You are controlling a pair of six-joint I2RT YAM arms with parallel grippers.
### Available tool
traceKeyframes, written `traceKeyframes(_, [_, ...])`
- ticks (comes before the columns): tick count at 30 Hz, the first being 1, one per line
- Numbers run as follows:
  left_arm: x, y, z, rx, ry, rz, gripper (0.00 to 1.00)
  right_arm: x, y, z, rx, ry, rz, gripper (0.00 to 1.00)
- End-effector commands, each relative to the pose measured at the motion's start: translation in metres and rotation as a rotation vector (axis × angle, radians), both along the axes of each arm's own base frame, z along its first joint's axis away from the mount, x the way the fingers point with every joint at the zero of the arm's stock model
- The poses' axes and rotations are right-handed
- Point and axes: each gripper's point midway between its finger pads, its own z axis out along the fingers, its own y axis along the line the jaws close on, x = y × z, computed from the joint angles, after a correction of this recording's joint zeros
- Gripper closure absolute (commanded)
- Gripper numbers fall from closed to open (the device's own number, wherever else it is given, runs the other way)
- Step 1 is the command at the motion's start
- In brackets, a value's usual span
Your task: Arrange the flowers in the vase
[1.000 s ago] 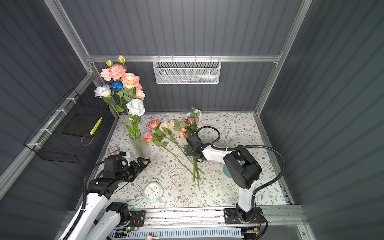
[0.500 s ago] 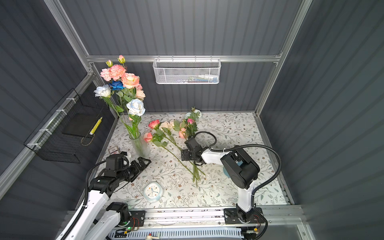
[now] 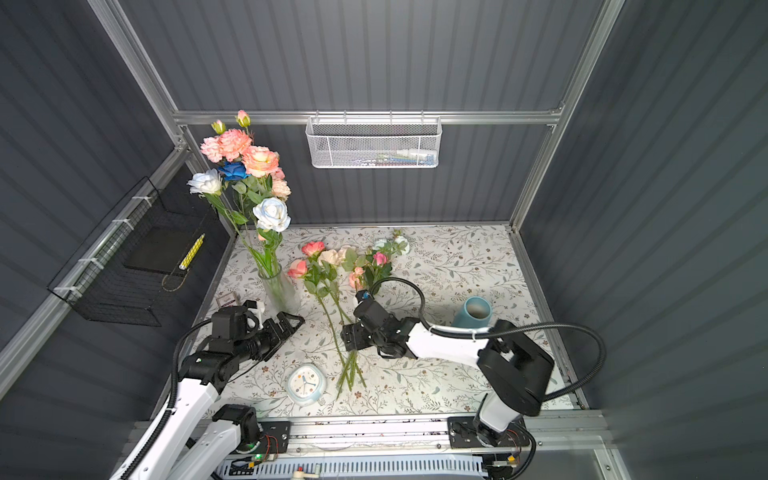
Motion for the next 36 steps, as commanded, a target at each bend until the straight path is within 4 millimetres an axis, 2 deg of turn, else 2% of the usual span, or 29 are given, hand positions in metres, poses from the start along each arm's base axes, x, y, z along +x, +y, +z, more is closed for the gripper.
traceKeyframes(1, [-0.003, -0.01, 0.015, -0.002, -0.069, -0.057, 0.0, 0.005, -0.035, 0.029, -0.044, -0.087, -0.095, 0.13])
traceKeyframes(5, [-0.005, -0.026, 0.016, 0.026, -0.097, -0.095, 0.01, -0.001, -0.077, 0.078, -0.045, -0.174, -0.183, 0.17])
traceKeyframes(9, [-0.007, -0.053, 0.006, 0.066, -0.096, -0.165, 0.01, -0.013, -0.134, 0.119, -0.09, -0.221, -0.313, 0.26])
traceKeyframes(12, [-0.006, -0.072, 0.003, 0.081, -0.108, -0.213, 0.01, -0.024, -0.184, 0.136, -0.154, -0.228, -0.439, 0.31])
traceKeyframes(15, [-0.001, -0.081, 0.003, 0.086, -0.116, -0.237, 0.01, -0.037, -0.231, 0.141, -0.207, -0.222, -0.55, 0.31])
traceKeyframes(18, [0.003, -0.082, 0.004, 0.098, -0.129, -0.24, 0.0, -0.045, -0.257, 0.139, -0.228, -0.178, -0.597, 0.32])
traceKeyframes(26, [0.005, -0.082, 0.003, 0.109, -0.139, -0.242, 0.0, -0.048, -0.286, 0.167, -0.303, -0.2, -0.653, 0.41])
traceKeyframes(29, [0.005, -0.082, 0.002, 0.107, -0.139, -0.243, 0.0, -0.046, -0.293, 0.16, -0.332, -0.146, -0.654, 0.47])
traceKeyframes(36, [0.005, -0.085, 0.0, 0.087, -0.139, -0.249, 0.0, -0.029, -0.283, 0.141, -0.35, 0.008, -0.578, 0.51])
